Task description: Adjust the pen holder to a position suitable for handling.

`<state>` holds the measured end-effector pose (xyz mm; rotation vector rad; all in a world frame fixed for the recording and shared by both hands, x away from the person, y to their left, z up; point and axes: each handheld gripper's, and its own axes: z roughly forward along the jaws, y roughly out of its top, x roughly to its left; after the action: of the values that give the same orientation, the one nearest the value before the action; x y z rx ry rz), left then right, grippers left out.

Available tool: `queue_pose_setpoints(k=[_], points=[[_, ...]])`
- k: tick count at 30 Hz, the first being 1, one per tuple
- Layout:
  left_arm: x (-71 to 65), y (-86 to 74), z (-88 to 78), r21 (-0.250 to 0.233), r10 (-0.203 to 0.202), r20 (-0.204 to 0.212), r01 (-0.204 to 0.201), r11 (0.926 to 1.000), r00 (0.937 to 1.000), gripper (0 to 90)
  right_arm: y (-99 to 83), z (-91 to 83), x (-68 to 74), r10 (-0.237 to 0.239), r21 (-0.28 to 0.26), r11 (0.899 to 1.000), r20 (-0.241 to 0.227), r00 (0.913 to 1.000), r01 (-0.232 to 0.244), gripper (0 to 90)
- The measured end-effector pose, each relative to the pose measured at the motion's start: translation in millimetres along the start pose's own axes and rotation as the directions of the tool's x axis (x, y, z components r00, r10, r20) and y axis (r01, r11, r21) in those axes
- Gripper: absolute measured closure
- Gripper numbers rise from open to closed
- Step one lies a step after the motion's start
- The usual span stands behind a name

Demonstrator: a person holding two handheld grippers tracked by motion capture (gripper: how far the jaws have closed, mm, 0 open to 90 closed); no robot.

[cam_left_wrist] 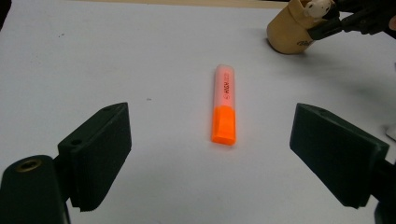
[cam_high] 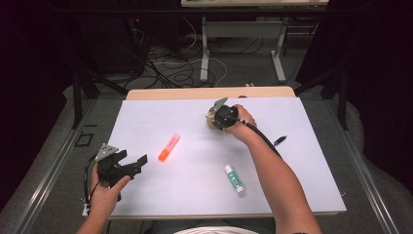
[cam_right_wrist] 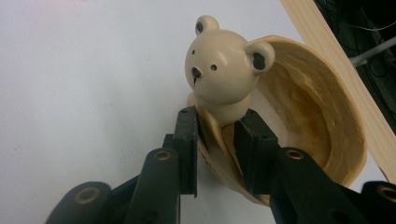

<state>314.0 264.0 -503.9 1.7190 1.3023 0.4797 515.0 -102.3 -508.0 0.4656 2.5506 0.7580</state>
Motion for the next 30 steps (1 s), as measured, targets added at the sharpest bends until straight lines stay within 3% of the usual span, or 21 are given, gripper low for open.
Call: queue_pose_setpoints(k=[8,14,17,30], points=[[0.6,-0.3,0.8,0.0,-0.001,-0.002,0.001,1.0,1.0,13.2,2.9,-8.8,0.2,0.015,-0.033,0.999,-0.009,0.9998,-0.015,70.9],[0.6,-0.1,0.3,0.001,-0.003,-0.006,0.003,1.0,1.0,13.2,4.0,-20.0,4.2,0.038,-0.019,0.999,-0.013,0.9992,-0.039,70.9],[0.5,-0.3,0.2,0.0,-0.005,-0.008,0.005,1.0,1.0,13.3,4.9,-29.5,8.1,0.068,-0.015,0.998,-0.056,0.9961,-0.069,71.0],[1.4,-0.5,-0.5,0.002,-0.013,-0.016,0.013,0.9999,0.9998,13.6,10.3,-56.2,24.6,0.101,-0.014,0.995,-0.104,0.9894,-0.103,71.0]])
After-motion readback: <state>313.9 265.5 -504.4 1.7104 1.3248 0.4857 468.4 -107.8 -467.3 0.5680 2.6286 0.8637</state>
